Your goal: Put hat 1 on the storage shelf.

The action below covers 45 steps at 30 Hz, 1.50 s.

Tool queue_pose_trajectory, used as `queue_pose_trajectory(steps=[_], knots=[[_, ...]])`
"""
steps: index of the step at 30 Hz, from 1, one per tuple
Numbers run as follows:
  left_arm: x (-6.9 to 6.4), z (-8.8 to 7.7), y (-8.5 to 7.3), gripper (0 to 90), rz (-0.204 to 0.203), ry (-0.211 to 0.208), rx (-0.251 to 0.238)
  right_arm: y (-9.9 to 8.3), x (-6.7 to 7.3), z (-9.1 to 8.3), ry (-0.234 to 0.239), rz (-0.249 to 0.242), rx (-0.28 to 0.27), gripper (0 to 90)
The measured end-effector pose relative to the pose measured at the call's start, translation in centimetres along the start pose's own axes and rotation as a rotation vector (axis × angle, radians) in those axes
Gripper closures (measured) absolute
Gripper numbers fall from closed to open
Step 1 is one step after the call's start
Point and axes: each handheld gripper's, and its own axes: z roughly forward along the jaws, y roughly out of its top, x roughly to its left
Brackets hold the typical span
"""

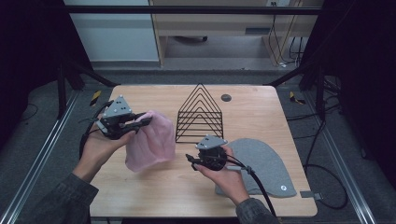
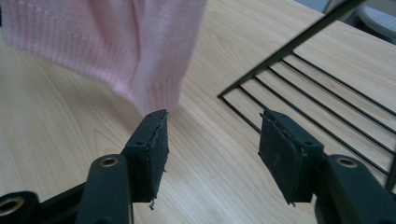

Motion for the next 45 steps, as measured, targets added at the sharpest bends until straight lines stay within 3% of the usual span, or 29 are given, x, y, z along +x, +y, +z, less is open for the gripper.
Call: queue_pose_trajectory(steps=[4, 7, 11, 14, 17, 18, 23, 28, 30, 31, 34, 40, 45], knots=[[-0.3, 0.4, 1.1, 76.5, -0.012, -0.009, -0.013, 0.7, 0.4, 0.5, 0.044, 0.028, -0.019, 43.5], [-0.5, 0.7, 1.9, 76.5, -0.007, -0.021, -0.015, 1.2, 0.8, 1.0, 0.064, 0.020, -0.016, 42.7], [-0.6, 1.0, 2.5, 76.4, -0.017, -0.039, -0.032, 1.7, 0.9, 1.8, 0.030, 0.019, 0.002, 40.8], [-0.4, 1.1, 2.8, 76.4, -0.034, -0.047, -0.041, 1.9, 0.8, 2.5, 0.052, 0.018, 0.013, 48.4], [-0.2, 0.9, 3.3, 76.4, -0.033, -0.042, -0.053, 2.4, 0.6, 2.5, 0.077, 0.006, 0.003, 67.9], [-0.2, 0.9, 3.3, 76.3, -0.033, -0.042, -0.053, 2.4, 0.6, 2.5, 0.077, 0.006, 0.003, 67.9], [0.8, 0.5, 4.5, 76.2, -0.051, -0.045, -0.080, 4.2, -1.5, 0.2, 0.129, 0.017, -0.038, 82.2], [1.5, 0.5, 5.5, 76.0, -0.068, -0.058, -0.101, 5.3, -2.5, -1.0, 0.141, -0.009, -0.034, 82.9], [1.7, 0.6, 5.9, 76.0, -0.061, -0.063, -0.102, 5.5, -2.7, -1.2, 0.145, -0.017, -0.035, 82.9], [1.9, 0.6, 6.3, 75.8, -0.039, -0.059, -0.107, 6.0, -3.0, -1.8, 0.145, -0.042, -0.032, 83.4], [2.6, 0.6, 6.8, 75.7, -0.039, -0.061, -0.110, 6.8, -3.5, -2.6, 0.141, -0.065, -0.030, 83.7], [3.4, 0.7, 8.0, 75.5, -0.059, -0.049, -0.133, 8.3, -4.8, -3.5, 0.131, -0.062, -0.035, 83.7], [4.3, 1.2, 9.0, 75.3, -0.069, -0.030, -0.166, 9.6, -6.8, -3.7, 0.117, -0.027, -0.059, 83.7]])
